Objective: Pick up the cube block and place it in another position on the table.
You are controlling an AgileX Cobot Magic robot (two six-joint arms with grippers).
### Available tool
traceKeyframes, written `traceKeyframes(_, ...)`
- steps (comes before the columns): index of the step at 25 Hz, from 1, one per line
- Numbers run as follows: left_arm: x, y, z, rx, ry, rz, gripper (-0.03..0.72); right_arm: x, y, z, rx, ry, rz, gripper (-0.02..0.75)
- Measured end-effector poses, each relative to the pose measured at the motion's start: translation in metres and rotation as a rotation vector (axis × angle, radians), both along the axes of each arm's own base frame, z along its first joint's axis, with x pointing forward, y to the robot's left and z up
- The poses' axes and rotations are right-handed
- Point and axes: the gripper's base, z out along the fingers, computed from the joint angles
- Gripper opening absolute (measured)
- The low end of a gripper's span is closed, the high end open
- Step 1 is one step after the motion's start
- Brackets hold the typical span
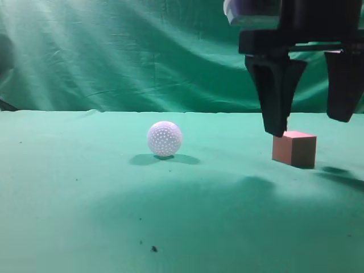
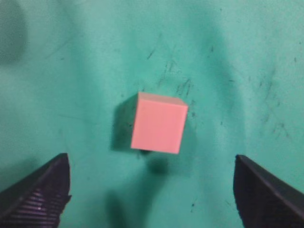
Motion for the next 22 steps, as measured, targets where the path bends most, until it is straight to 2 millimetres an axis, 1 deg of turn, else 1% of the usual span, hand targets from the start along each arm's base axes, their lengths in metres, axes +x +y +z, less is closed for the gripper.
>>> traceKeyframes(1,0.000,0.000,0.000,0.000,0.000,0.000,0.262,0.001,0.001,-0.004,-0.004,0.002,-0.006,0.544)
traceKeyframes(2,0.000,0.000,0.000,0.000,0.000,0.000,0.262,0.003,0.002,-0.009,-0.007,0.005,-0.013,0.531)
traceKeyframes(5,0.000,0.000,0.000,0.000,0.000,0.000,0.262,0.006,0.004,-0.019,-0.004,0.009,-0.022,0.533)
traceKeyframes(7,0.000,0.000,0.000,0.000,0.000,0.000,0.262,0.008,0.005,-0.024,-0.006,0.015,-0.023,0.442)
traceKeyframes(10,0.000,0.000,0.000,0.000,0.000,0.000,0.262,0.009,0.006,-0.025,-0.006,0.016,-0.028,0.220)
traceKeyframes(13,0.000,0.000,0.000,0.000,0.000,0.000,0.262,0.014,0.008,-0.017,-0.006,0.003,-0.034,0.221)
traceKeyframes(16,0.000,0.000,0.000,0.000,0.000,0.000,0.262,0.026,0.013,0.002,-0.001,-0.042,-0.041,0.221)
traceKeyframes(19,0.000,0.000,0.000,0.000,0.000,0.000,0.262,0.050,0.010,0.030,0.048,-0.122,-0.087,0.221)
traceKeyframes(22,0.000,0.000,0.000,0.000,0.000,0.000,0.262,0.079,-0.006,0.050,0.091,-0.196,-0.166,0.221)
